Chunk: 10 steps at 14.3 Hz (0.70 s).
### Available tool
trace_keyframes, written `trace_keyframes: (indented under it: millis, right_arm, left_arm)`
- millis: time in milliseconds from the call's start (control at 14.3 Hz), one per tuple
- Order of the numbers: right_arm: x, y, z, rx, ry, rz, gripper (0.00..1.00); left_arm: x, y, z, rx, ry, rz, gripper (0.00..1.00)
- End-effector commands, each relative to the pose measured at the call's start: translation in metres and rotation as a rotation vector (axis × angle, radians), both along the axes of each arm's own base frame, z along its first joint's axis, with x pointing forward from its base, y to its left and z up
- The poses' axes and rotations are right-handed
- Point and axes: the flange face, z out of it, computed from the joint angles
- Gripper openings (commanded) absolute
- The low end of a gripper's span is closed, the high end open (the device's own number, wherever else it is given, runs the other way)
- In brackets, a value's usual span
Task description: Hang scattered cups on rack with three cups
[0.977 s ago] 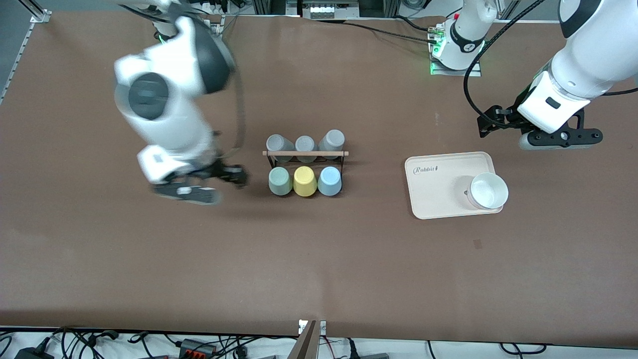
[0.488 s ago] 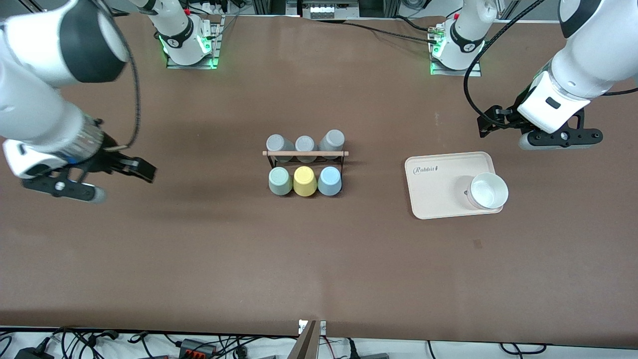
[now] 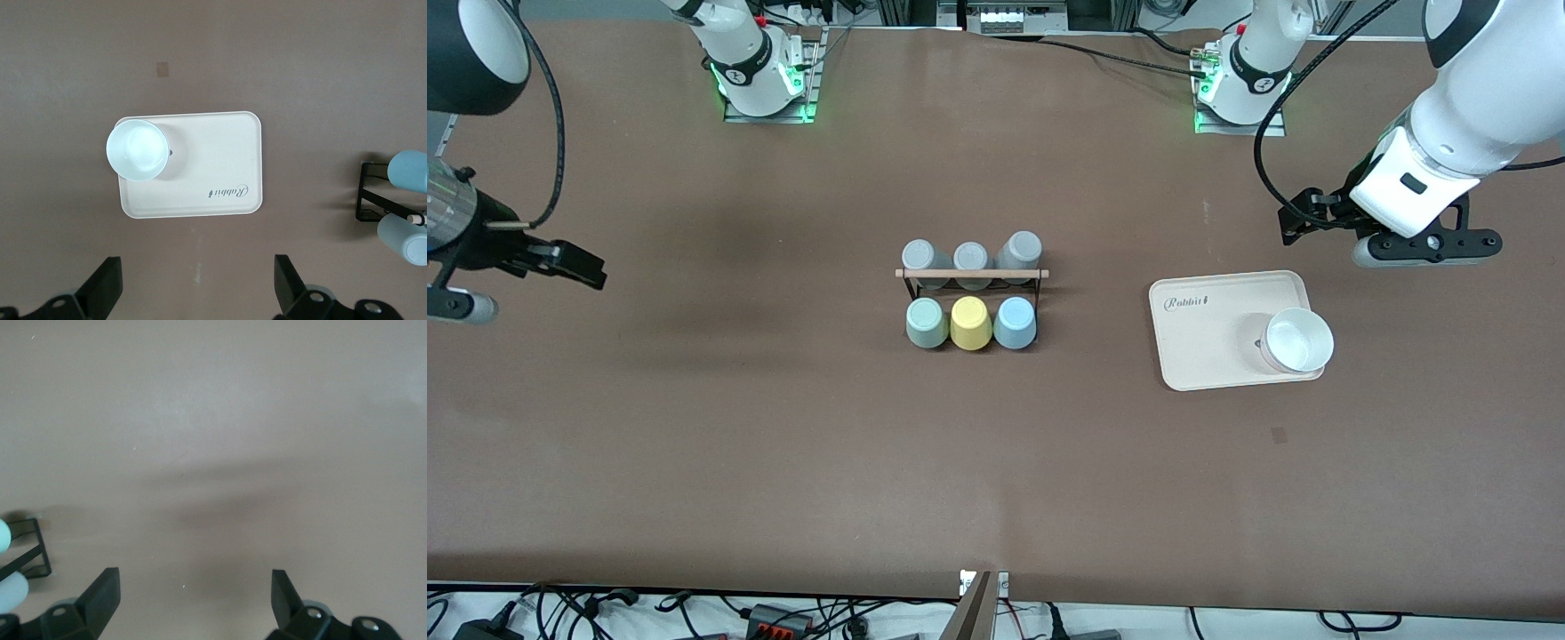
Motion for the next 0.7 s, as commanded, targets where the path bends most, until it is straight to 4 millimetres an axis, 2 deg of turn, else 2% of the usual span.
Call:
trace_keyframes:
  millis: [0,279,488,628]
  right_arm:
    - [-0.036,-0.009,0.007,0.054,-0.048,-0.012,1.00]
    - [-0.062,-0.007,0.001,0.043,-0.108,0.008,1.00]
    - [-0.059,-0.005,0.020,0.035,-0.128,0.028,1.00]
    - [-0.057,-0.008,0.021,0.042,-0.131,0.018,1.00]
  left_arm:
    - [-0.005,0.003,0.005,-0.026,-0.004,-0.014,1.00]
    - [-0.005,0.002,0.005,-0.026,-0.004,-0.015,1.00]
    - [-0.005,0.002,0.005,-0.026,-0.004,-0.015,1.00]
    - [-0.005,0.002,0.005,-0.026,-0.004,-0.015,1.00]
